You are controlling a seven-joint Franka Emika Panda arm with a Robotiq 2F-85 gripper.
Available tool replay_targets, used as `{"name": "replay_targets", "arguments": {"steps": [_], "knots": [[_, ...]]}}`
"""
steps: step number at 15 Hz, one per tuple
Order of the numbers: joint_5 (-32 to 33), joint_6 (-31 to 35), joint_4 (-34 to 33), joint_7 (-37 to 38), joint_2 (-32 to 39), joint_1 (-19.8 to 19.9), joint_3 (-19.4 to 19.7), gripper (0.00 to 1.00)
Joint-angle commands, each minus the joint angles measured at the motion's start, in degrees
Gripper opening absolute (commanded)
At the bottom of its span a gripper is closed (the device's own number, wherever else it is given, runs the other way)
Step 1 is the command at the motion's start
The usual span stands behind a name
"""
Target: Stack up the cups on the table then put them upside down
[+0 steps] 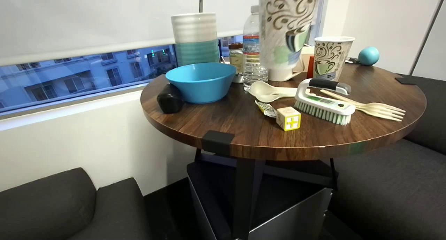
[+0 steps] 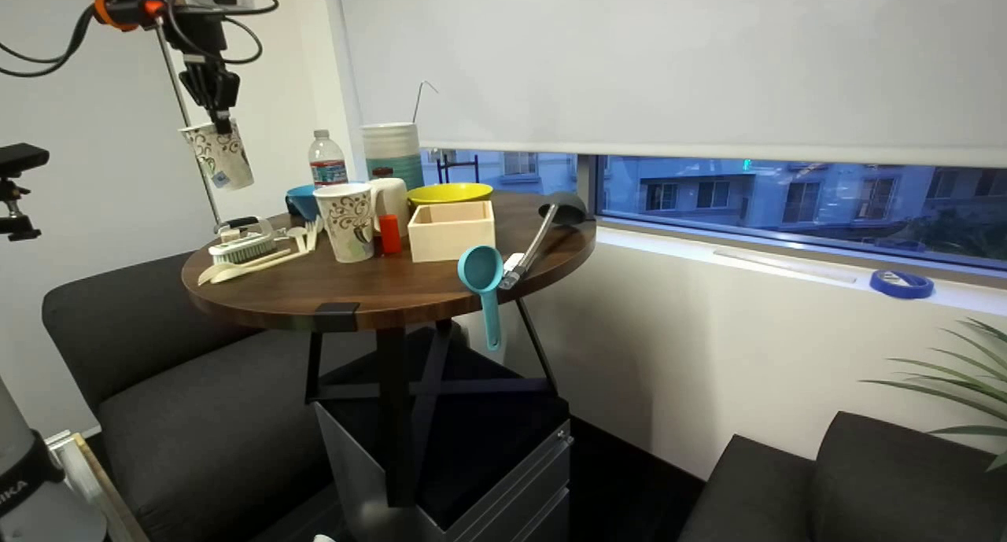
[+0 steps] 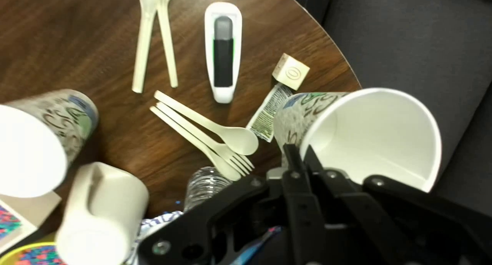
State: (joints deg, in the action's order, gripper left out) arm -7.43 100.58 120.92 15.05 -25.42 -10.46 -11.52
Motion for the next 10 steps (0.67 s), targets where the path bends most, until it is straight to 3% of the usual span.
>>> {"name": "replay_targets", "arguments": {"steps": [1,2,6,10], "knots": [[0.88,-3.23,4.09,4.29,-9.89,3.98,1.86,0.01],[0.06,-3.04,0.93,1.92,-5.07,2.96,0.72,0.04],[-0.04,-3.61,3.24,2.57,-9.70,4.72,1.75,0.01],[-0.15,-1.27,5.61,3.37,-11.53,8.62,5.95,0.01]]}}
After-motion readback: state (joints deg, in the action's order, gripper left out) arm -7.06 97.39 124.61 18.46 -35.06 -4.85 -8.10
